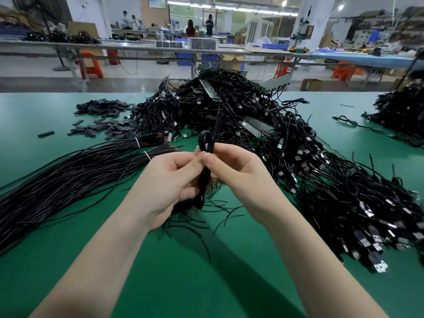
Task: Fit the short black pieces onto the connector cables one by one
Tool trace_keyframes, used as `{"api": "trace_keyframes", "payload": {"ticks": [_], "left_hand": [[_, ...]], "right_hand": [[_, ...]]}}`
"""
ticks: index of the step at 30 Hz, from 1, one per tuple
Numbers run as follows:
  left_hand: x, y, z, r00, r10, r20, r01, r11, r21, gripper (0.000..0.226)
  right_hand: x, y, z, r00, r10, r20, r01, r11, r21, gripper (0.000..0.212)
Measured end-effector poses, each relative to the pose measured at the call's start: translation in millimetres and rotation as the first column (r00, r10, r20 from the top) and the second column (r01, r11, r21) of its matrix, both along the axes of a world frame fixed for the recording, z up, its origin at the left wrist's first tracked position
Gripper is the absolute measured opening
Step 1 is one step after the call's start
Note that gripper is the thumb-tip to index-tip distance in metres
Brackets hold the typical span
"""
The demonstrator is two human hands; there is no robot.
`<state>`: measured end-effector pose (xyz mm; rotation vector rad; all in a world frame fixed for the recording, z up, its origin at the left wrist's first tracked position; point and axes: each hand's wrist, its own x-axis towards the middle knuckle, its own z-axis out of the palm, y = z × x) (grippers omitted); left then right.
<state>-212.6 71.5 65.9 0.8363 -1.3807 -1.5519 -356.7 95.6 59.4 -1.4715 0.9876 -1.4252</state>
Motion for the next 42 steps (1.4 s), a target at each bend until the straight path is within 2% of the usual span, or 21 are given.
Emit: {"api": "trace_keyframes", "payload": {"ticks": [3,4,5,6,7,9,10,11,13,14,15,17,20,22,24,26,28,31,32,37,42], "left_hand": [[-4.2,7.5,-1.0,0.993,-0.083,0.084,0.082,0.997,0.014,0.038],[-5.1,9.7,-0.9,0.994,-0.067,0.085,0.067,0.998,0.006,0.040],[-5.6,10.5,-0.1,0.997,-0.030,0.073,0.031,0.999,-0.013,0.039],[-4.9,10.2,1.1,0.999,0.018,0.048,-0.017,0.999,-0.037,0.034],[-2.8,8.4,3.0,0.997,0.076,0.009,-0.075,0.996,-0.053,0.026],[5.0,0.2,5.2,0.977,0.197,-0.086,-0.202,0.978,-0.048,0.021],[9.5,-5.2,4.2,0.961,0.253,-0.116,-0.259,0.965,-0.044,0.026],[14.4,-11.5,1.6,0.943,0.313,-0.111,-0.321,0.945,-0.065,0.032],[23.9,-26.1,-9.7,0.892,0.453,-0.005,-0.446,0.876,-0.185,0.041],[28.7,-33.3,-18.0,0.857,0.512,0.064,-0.483,0.839,-0.250,0.043],[33.9,-39.8,-27.4,0.821,0.555,0.129,-0.501,0.811,-0.303,0.044],[45.6,-51.6,-50.5,0.754,0.605,0.254,-0.499,0.780,-0.378,0.041],[71.0,-66.8,-83.4,0.575,0.673,0.466,-0.381,0.724,-0.575,0.039],[93.2,-79.4,-93.9,0.411,0.736,0.538,-0.271,0.662,-0.699,0.040],[120.6,-93.1,-97.8,0.207,0.777,0.595,-0.225,0.629,-0.744,0.042],[149.0,-103.5,-98.9,-0.003,0.728,0.686,-0.173,0.675,-0.717,0.043],[171.3,-108.0,-100.5,-0.130,0.654,0.746,-0.104,0.739,-0.666,0.038],[180.8,-110.5,-98.1,-0.071,0.644,0.761,-0.095,0.756,-0.648,0.031],[180.1,-110.9,-95.8,-0.032,0.648,0.761,-0.127,0.752,-0.647,0.029],[182.6,-113.0,-83.9,0.111,0.677,0.728,-0.319,0.718,-0.619,0.016],[188.7,-124.7,-71.1,0.222,0.715,0.663,-0.388,0.689,-0.613,0.014]], "right_hand": [[-23.0,8.4,18.3,0.978,-0.145,0.151,0.129,0.985,0.111,0.011],[-38.7,12.2,25.3,0.957,-0.255,0.141,0.243,0.965,0.100,0.010],[-58.2,16.4,32.6,0.913,-0.407,0.034,0.406,0.913,0.034,0.010],[-81.2,21.1,37.8,0.801,-0.581,-0.144,0.571,0.814,-0.105,0.010],[-106.7,25.9,40.0,0.605,-0.729,-0.319,0.670,0.683,-0.291,0.010],[-158.3,32.4,34.5,0.174,-0.838,-0.517,0.666,0.487,-0.564,0.016],[-181.3,34.7,25.9,0.036,-0.812,-0.582,0.634,0.469,-0.615,0.018],[-200.8,36.5,14.5,-0.046,-0.766,-0.641,0.621,0.480,-0.619,0.023],[-228.9,38.5,-10.0,-0.119,-0.576,-0.809,0.677,0.548,-0.491,0.043],[-233.6,40.2,-19.7,-0.110,-0.389,-0.915,0.737,0.586,-0.338,0.054],[-235.4,41.7,-26.0,-0.077,-0.217,-0.973,0.798,0.571,-0.190,0.062],[-232.4,41.5,-26.9,-0.048,-0.120,-0.992,0.858,0.504,-0.103,0.055],[-205.3,37.2,-19.6,-0.175,-0.483,-0.858,0.758,0.490,-0.430,0.043],[-161.2,32.0,-16.3,-0.045,-0.706,-0.706,0.650,0.516,-0.558,0.036],[-108.6,27.6,-23.3,0.083,-0.732,-0.677,0.538,0.604,-0.588,0.031],[-66.2,18.8,-44.8,0.126,-0.663,-0.738,0.433,0.706,-0.561,0.027],[-36.9,9.0,-69.3,0.203,-0.537,-0.819,0.413,0.805,-0.426,0.032],[-21.2,-1.3,-101.0,0.383,-0.474,-0.793,0.518,0.821,-0.240,0.032],[-19.4,-2.0,-107.7,0.400,-0.485,-0.778,0.541,0.810,-0.227,0.029],[-20.9,-0.3,-118.5,0.377,-0.564,-0.735,0.535,0.780,-0.324,0.011],[-23.2,-3.0,-119.5,0.386,-0.559,-0.734,0.538,0.783,-0.313,0.013]]}}
